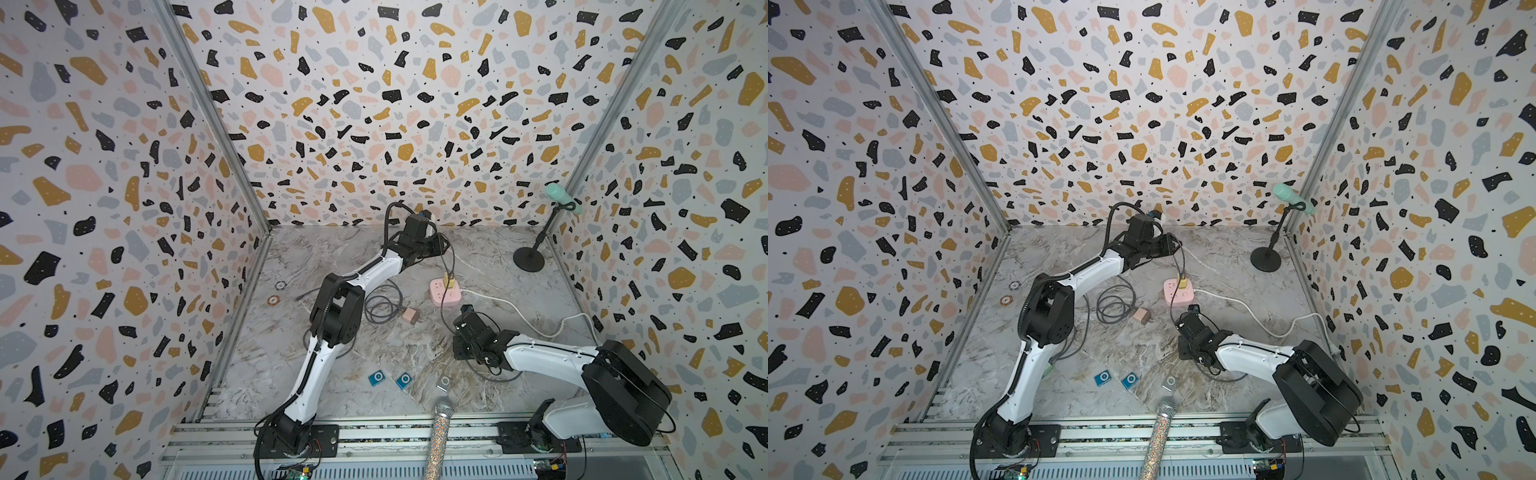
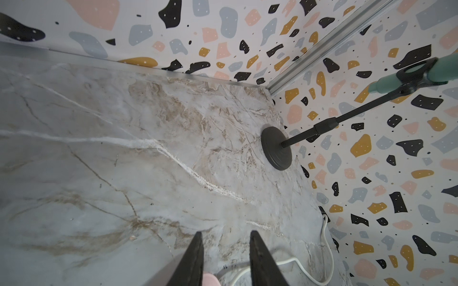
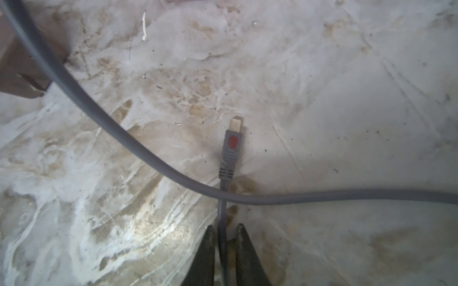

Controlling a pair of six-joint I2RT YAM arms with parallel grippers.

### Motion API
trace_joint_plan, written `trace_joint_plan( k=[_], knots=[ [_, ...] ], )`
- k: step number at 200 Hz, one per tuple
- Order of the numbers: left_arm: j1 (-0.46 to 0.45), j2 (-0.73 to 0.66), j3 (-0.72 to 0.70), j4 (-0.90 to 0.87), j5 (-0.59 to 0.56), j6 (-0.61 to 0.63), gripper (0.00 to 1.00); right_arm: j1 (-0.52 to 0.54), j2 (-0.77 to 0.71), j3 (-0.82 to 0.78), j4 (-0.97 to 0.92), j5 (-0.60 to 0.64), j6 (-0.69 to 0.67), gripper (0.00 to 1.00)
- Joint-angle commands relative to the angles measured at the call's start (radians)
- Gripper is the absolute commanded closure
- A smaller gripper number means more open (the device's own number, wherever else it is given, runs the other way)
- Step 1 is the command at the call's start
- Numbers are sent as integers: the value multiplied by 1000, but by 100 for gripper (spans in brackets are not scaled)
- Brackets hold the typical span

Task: Charge mp3
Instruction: Pick up the charging cable from the center of the board.

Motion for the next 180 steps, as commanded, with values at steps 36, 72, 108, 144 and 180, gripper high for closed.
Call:
trace_joint_plan(
  k=[36, 72, 108, 144, 180],
  knots=[
    [8, -161, -107, -73, -27, 93, 58, 99, 60, -10, 18, -50, -82, 100],
    [42, -301, -222, -137, -77, 132, 48, 108, 0, -11, 41, -117, -149, 100],
    [66, -486, -415, -172, -157, 164, 43, 108, -92, 15, 51, -176, -274, 100],
    [68, -668, -625, -237, -280, 179, 42, 112, -147, 61, 46, -229, -412, 100],
    [69, -833, -804, -250, -150, 217, 46, 111, -200, 110, 69, -254, -562, 100]
  ],
)
